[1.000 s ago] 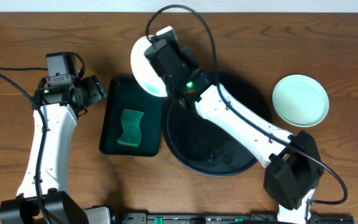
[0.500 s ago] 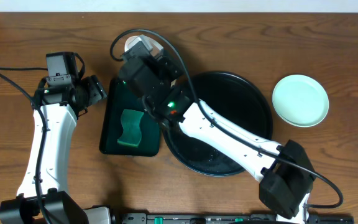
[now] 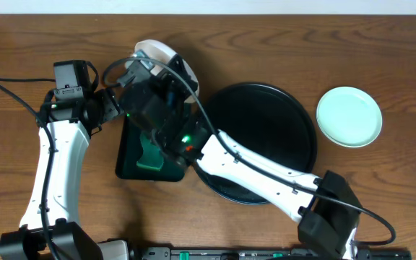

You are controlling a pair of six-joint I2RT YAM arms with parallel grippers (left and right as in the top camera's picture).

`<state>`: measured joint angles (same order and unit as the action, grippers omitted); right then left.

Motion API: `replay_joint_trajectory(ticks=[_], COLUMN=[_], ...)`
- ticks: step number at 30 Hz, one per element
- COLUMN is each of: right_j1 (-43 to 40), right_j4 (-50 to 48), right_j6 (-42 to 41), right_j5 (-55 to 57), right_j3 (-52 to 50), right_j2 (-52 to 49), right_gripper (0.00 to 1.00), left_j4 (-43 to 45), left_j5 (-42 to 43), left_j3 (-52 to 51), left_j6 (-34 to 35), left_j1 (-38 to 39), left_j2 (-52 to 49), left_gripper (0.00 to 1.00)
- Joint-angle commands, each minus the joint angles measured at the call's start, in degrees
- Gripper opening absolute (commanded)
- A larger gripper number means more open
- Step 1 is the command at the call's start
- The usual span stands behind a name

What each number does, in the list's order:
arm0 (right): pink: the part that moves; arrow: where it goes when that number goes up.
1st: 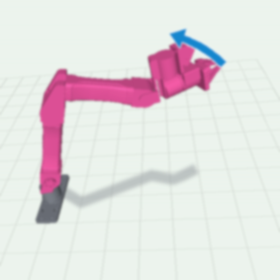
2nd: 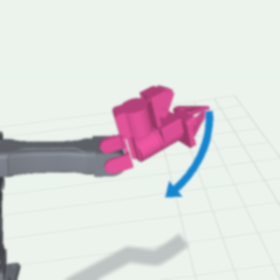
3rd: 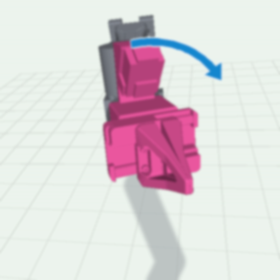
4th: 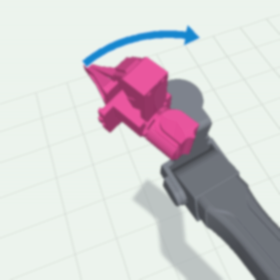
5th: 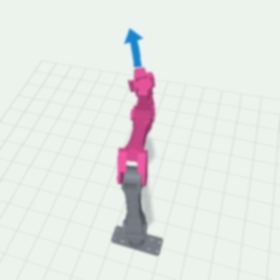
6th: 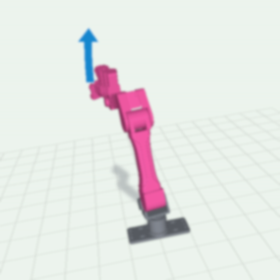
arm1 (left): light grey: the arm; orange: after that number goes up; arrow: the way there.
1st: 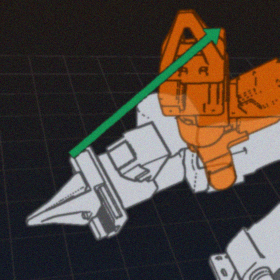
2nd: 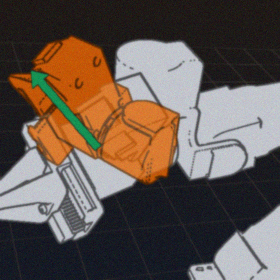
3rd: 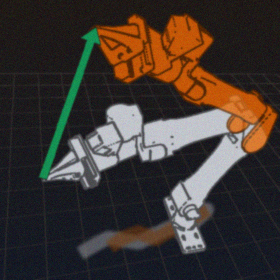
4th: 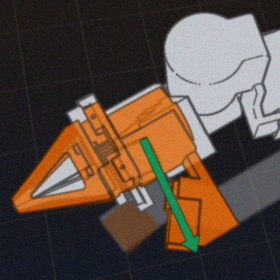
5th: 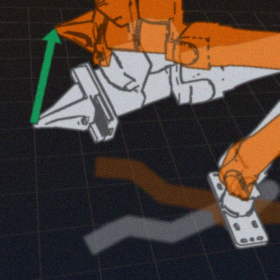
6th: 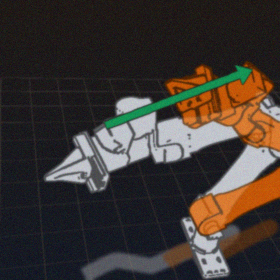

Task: Clean dirty plates on tray and stack at the side

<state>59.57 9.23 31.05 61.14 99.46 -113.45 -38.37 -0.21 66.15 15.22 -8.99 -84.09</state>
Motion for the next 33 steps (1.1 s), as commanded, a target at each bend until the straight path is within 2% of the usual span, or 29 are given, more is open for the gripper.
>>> replay_joint_trajectory(ticks=[1, 33], right_j1=[1.57, 2.80], right_j4=[-0.94, -3.04], right_j6=[4.31, 6.34], right_j5=[3.15, 5.05], right_j3=[0.63, 0.63], right_j2=[1.38, 1.38], right_gripper=[0.01, 0.01], left_j4=[0.00, 0.00], left_j5=[-0.50, -0.50], left_j3=[0.79, 0.79], left_j6=[0.52, 0.52], left_j1=[-0.26, -0.26], left_j2=[0.28, 0.28], left_gripper=[0.80, 0.80])
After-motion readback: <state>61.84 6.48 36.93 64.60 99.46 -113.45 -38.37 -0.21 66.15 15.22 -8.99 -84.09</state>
